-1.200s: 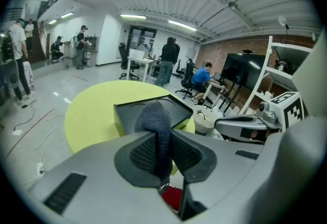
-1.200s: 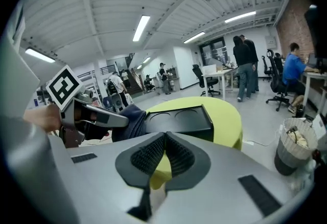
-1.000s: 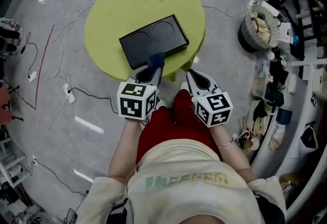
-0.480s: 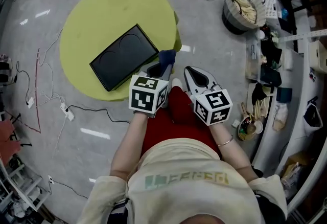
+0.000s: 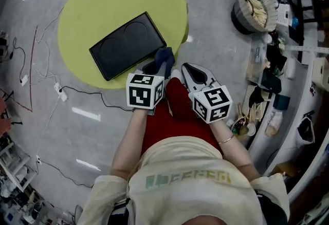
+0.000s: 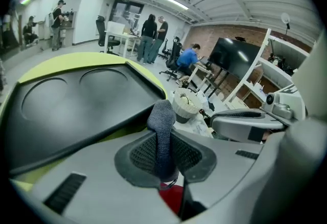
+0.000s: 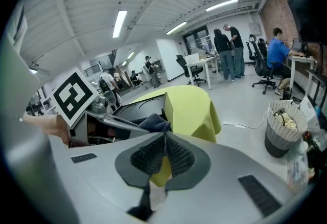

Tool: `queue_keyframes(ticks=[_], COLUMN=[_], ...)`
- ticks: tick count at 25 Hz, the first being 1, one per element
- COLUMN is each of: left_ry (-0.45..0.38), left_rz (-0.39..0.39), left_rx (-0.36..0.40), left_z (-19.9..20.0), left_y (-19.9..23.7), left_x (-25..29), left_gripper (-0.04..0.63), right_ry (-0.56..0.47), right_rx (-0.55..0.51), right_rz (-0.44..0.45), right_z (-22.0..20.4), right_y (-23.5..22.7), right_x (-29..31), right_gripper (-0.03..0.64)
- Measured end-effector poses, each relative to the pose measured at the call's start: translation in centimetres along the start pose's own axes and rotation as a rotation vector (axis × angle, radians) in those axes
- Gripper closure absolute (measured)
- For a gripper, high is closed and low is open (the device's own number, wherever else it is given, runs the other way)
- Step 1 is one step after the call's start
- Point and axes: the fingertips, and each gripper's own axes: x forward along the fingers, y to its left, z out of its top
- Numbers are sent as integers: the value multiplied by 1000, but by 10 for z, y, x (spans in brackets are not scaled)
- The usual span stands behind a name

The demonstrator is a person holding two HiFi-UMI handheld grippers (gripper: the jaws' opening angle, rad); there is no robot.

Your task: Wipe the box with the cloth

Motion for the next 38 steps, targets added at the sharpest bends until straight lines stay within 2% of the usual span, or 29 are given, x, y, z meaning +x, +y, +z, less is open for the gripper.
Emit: queue_keyframes(ticks=[8, 14, 38], left_ry=[-59, -81, -197], left_rz=[95, 139, 322], left_rx=[-104, -174, -312], left_z=[-27, -53, -131], left_y=[38, 68, 171], left_x=[-40, -76, -219], left_gripper=[531, 531, 531], right_ry=[61, 79, 91], right_rx=[-91, -143, -289], right_rz=[112, 157, 261], right_z=[-7, -11, -28], right_y=[50, 90, 234], right_x=[23, 32, 56], right_gripper=[578, 578, 578])
